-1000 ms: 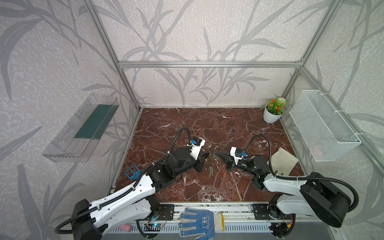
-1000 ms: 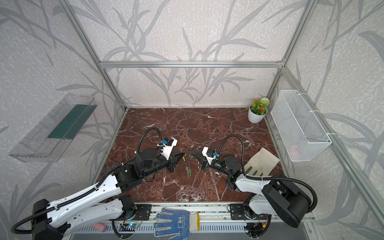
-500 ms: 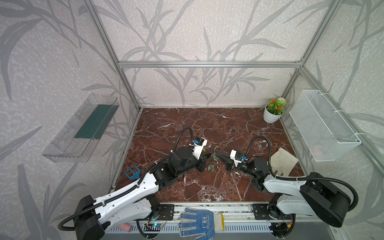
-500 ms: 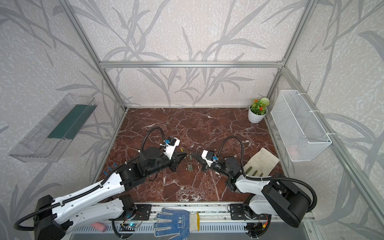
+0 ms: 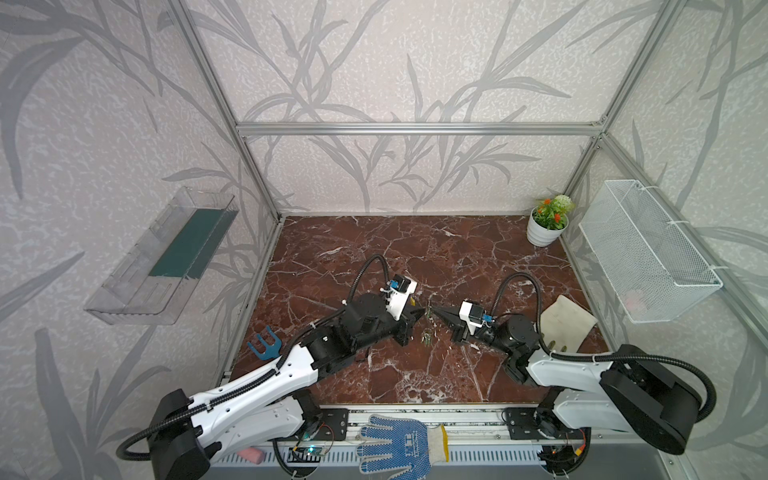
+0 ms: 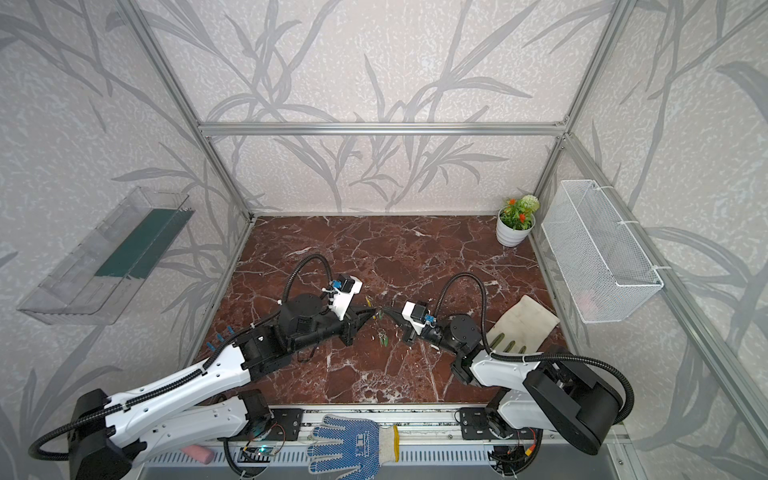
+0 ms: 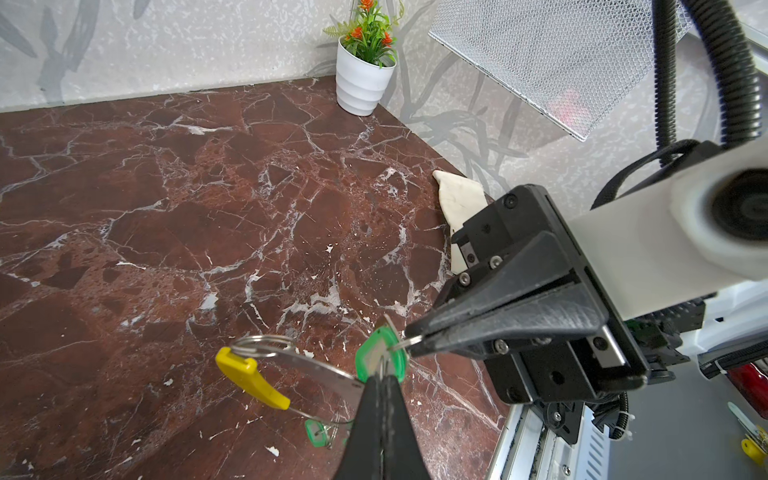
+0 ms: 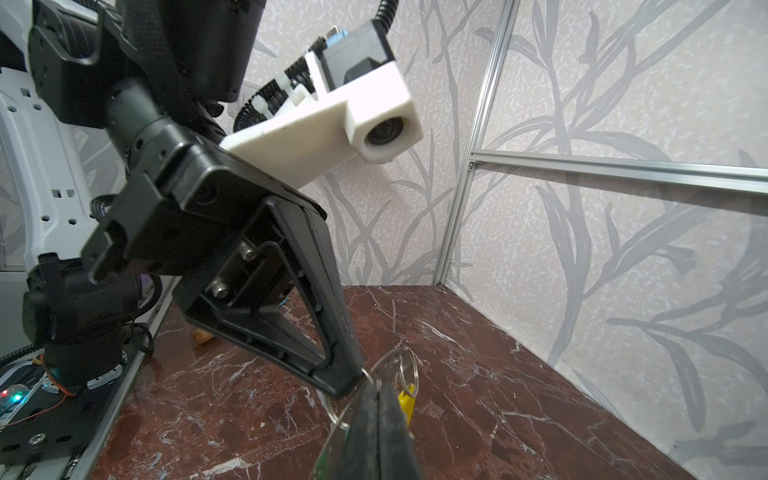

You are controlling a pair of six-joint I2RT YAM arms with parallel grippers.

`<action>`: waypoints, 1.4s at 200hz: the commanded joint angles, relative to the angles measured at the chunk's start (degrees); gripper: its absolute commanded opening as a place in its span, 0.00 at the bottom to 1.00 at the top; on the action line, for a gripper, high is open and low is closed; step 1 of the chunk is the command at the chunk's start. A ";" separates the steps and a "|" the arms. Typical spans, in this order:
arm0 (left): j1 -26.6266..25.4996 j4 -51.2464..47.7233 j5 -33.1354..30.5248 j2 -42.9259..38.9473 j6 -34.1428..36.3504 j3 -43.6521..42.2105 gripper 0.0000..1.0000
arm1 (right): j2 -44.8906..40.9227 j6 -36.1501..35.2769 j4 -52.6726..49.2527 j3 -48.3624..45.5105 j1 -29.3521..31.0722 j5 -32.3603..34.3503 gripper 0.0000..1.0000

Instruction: Put the keys on the keyring

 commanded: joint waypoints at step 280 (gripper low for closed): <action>-0.27 0.57 -2.67 -0.98 -0.49 1.47 0.00 | -0.70 -2.40 3.21 -0.68 1.14 -1.04 0.00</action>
